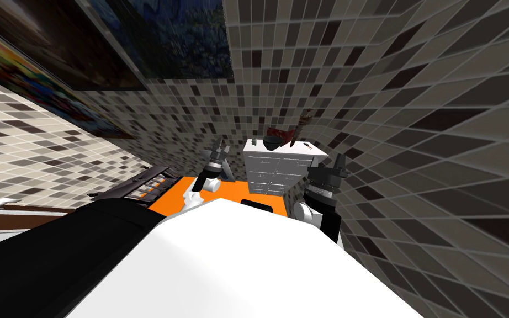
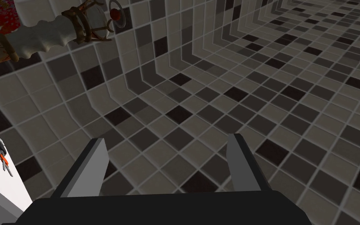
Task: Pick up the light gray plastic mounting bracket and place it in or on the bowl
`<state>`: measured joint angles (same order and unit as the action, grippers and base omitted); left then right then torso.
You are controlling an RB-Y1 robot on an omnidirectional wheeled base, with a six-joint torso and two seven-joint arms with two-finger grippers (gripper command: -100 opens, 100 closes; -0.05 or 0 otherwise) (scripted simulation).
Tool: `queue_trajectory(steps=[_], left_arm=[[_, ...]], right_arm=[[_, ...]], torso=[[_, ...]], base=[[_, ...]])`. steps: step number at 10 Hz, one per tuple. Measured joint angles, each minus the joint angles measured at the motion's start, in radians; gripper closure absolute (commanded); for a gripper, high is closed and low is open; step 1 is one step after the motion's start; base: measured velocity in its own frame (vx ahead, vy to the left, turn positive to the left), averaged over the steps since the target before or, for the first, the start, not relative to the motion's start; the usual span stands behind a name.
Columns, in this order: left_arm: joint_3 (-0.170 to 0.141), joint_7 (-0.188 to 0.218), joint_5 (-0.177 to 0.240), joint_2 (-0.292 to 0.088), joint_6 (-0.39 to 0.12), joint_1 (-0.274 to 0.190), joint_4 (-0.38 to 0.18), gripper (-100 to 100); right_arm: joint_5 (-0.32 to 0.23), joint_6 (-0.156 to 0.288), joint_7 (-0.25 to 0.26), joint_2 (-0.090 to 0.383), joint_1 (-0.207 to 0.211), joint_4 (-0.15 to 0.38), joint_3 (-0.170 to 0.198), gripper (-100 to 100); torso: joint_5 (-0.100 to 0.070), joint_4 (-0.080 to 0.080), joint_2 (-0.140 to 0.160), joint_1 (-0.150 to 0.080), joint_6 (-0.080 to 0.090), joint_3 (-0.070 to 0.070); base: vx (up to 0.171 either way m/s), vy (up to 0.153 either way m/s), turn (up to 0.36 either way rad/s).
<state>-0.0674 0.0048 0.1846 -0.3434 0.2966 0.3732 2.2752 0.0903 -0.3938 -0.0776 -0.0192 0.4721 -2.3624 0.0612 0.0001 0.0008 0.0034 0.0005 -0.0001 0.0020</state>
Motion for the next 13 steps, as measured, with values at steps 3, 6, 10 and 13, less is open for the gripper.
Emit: queue_trajectory(steps=[3, 6, 10, 13], left_arm=[[-0.015, 0.010, 0.022, -0.082, -0.062, -0.028, 0.019, -100], [-0.029, 0.021, 0.042, -0.167, -0.124, -0.055, 0.032, -100], [-0.049, 0.039, 0.075, -0.286, -0.211, -0.087, 0.050, -100], [-0.064, 0.052, 0.096, -0.366, -0.258, -0.101, 0.057, -100]], right_arm=[[0.000, 0.000, 0.000, 0.000, 0.000, 0.000, 0.000, 0], [0.000, 0.000, 0.000, 0.000, 0.000, 0.000, 0.000, 0], [0.000, 0.000, 0.000, 0.000, 0.000, 0.000, 0.000, 0], [0.000, 0.000, 0.000, 0.000, 0.000, 0.000, 0.000, 0]], torso=[[0.000, 0.000, 0.000, 0.000, 0.000, 0.000], [0.000, 0.000, 0.000, 0.000, 0.000, 0.000], [0.000, 0.000, -0.001, 0.000, 0.000, 0.000], [0.000, 0.000, -0.001, -0.001, 0.000, -0.001]], base=[[-0.055, -0.003, -0.049], [-0.061, -0.003, -0.072], [-0.039, -0.005, -0.047], [-0.041, -0.009, -0.092]])
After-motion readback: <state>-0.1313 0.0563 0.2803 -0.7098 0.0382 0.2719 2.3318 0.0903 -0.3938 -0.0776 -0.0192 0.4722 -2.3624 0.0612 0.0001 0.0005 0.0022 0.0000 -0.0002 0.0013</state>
